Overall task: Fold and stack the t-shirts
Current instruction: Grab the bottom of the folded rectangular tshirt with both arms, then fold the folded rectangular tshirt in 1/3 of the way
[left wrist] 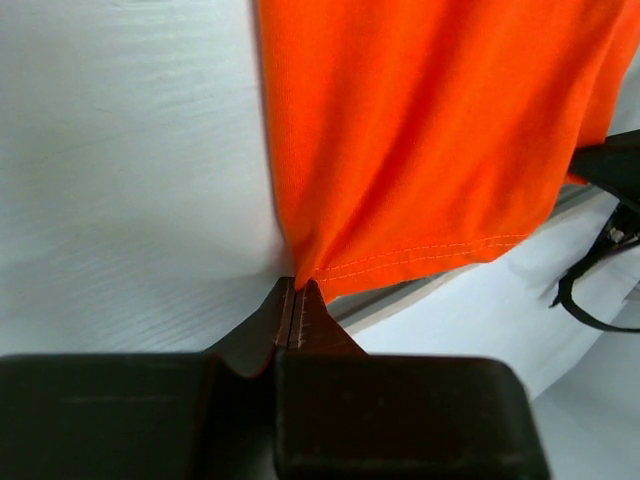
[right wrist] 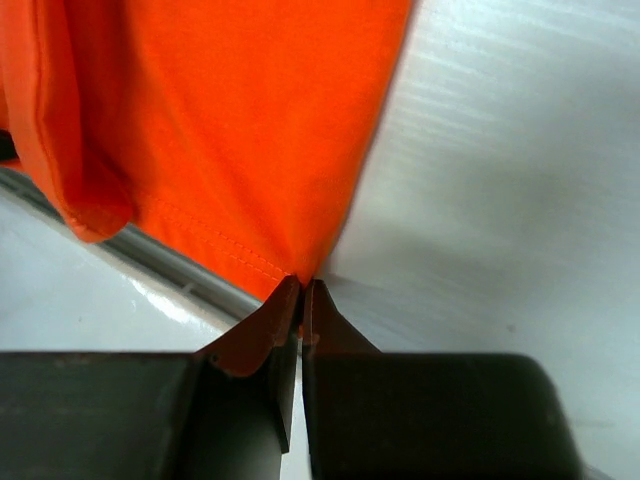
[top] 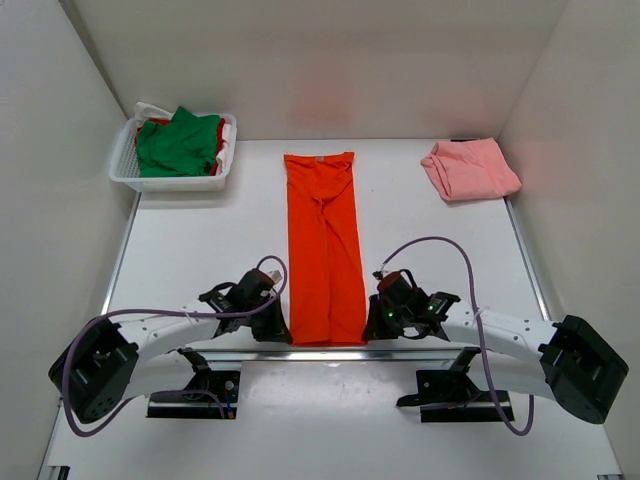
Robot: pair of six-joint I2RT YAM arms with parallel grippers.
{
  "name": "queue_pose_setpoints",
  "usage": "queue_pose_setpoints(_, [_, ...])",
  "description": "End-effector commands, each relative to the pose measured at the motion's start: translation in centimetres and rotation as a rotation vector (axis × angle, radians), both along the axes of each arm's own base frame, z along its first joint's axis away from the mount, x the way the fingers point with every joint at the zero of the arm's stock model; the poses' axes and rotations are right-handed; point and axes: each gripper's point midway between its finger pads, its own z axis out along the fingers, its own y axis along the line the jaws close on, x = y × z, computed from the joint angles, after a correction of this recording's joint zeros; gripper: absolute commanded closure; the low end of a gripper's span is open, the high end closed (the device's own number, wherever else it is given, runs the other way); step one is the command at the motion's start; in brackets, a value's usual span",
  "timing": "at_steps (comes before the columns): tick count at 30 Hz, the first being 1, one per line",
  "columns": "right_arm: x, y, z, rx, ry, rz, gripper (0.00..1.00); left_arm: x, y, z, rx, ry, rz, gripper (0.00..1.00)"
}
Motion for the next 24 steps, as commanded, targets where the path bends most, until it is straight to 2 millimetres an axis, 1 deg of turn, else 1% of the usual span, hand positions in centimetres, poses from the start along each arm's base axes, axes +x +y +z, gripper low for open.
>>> queue_pose_setpoints(1, [1.2, 0.7, 2.9, 0.033, -0.051, 0.057, 1.00, 1.2, -1.5, 3.0, -0.056, -0.030, -0.031, 1.00])
queue_pose_setpoints(2, [1.0, 0.5, 3.0, 0.021, -0.036, 0.078, 0.99, 2.0, -1.6, 3.9, -0.058, -0.044, -0.030, 1.00])
queue_pose_setpoints(3, [1.8, 0.8, 4.1, 0.039, -0.049, 0.089, 1.00, 3.3, -2.1, 5.5, -0.084, -0.074, -0.023, 1.00])
queue_pose_setpoints(4, [3.0, 0.8, 4.9, 0.049, -0.076, 0.097, 1.00, 3.7, -2.0, 5.9, -0.091, -0.066, -0.020, 1.00])
queue_pose_setpoints(5, [3.8, 1.4, 6.1, 0.073, -0.083, 0.107, 1.00, 5.0, -2.2, 7.0, -0.105, -0.086, -0.016, 1.00])
queue_pose_setpoints(6, [4.4, 1.3, 6.3, 0.074, -0.080, 0.127, 1.00, 6.1, -2.6, 8.4, -0.131, -0.116, -0.021, 1.00])
queue_pose_setpoints(7, [5.7, 1.5, 7.4, 0.090, -0.103, 0.134, 1.00, 7.1, -2.4, 8.4, -0.131, -0.112, -0.006, 1.00])
queue_pose_setpoints(8, [7.1, 1.3, 8.1, 0.086, -0.126, 0.135, 1.00, 8.5, -2.3, 8.9, -0.136, -0.118, 0.004, 1.00])
queue_pose_setpoints(9, [8.4, 1.8, 9.0, 0.097, -0.148, 0.152, 1.00, 9.9, -2.2, 9.3, -0.136, -0.125, 0.015, 1.00])
queue_pose_setpoints(10, [9.3, 1.4, 8.4, 0.077, -0.120, 0.141, 0.99, 10.8, -2.3, 9.9, -0.152, -0.134, 0.016, 1.00])
queue_pose_setpoints(11, [11.0, 1.4, 9.9, 0.094, -0.152, 0.133, 1.00, 11.9, -2.1, 10.0, -0.158, -0.125, 0.027, 0.99])
queue_pose_setpoints(12, [12.9, 1.3, 10.5, 0.085, -0.186, 0.135, 1.00, 13.7, -1.8, 10.4, -0.156, -0.146, 0.043, 1.00])
queue_pose_setpoints(13, [13.8, 1.3, 10.1, 0.083, -0.160, 0.134, 1.00, 15.1, -1.8, 11.3, -0.166, -0.161, 0.057, 1.00])
queue_pose_setpoints(14, [15.3, 1.0, 10.9, 0.085, -0.180, 0.121, 1.00, 16.0, -1.5, 10.5, -0.151, -0.139, 0.063, 1.00])
queue_pose_setpoints(15, [16.8, 1.5, 11.2, 0.089, -0.198, 0.134, 1.00, 17.8, -1.2, 10.7, -0.145, -0.148, 0.075, 1.00])
queue_pose_setpoints(16, [18.0, 1.1, 10.5, 0.077, -0.176, 0.121, 1.00, 19.5, -1.1, 10.8, -0.140, -0.152, 0.083, 1.00])
queue_pose_setpoints(17, [19.6, 1.0, 11.5, 0.079, -0.203, 0.116, 1.00, 20.1, -0.9, 10.6, -0.138, -0.142, 0.086, 1.00])
queue_pose_setpoints(18, [21.0, 0.6, 11.1, 0.064, -0.197, 0.110, 1.00, 21.8, -0.9, 10.7, -0.138, -0.152, 0.096, 1.00])
queue_pose_setpoints(19, [21.9, 0.8, 10.4, 0.060, -0.179, 0.111, 1.00, 23.1, -1.1, 11.5, -0.144, -0.184, 0.085, 1.00])
queue_pose_setpoints(20, [23.7, 0.5, 11.1, 0.067, -0.204, 0.102, 1.00, 24.1, -0.8, 10.6, -0.138, -0.155, 0.108, 1.00])
queue_pose_setpoints(21, [25.1, 0.6, 11.1, 0.068, -0.208, 0.095, 0.99, 25.4, -0.9, 10.3, -0.143, -0.150, 0.110, 1.00])
queue_pose_setpoints(22, [25.7, 0.4, 9.7, 0.050, -0.182, 0.098, 1.00, 26.7, -0.7, 10.8, -0.139, -0.172, 0.120, 1.00])
queue_pose_setpoints(23, [27.1, 0.2, 10.6, 0.056, -0.206, 0.096, 0.99, 27.3, -0.5, 9.4, -0.125, -0.143, 0.124, 1.00])
queue_pose_setpoints(24, [28.5, 0.1, 10.3, 0.053, -0.206, 0.091, 1.00, 28.5, -0.4, 8.9, -0.127, -0.138, 0.137, 1.00])
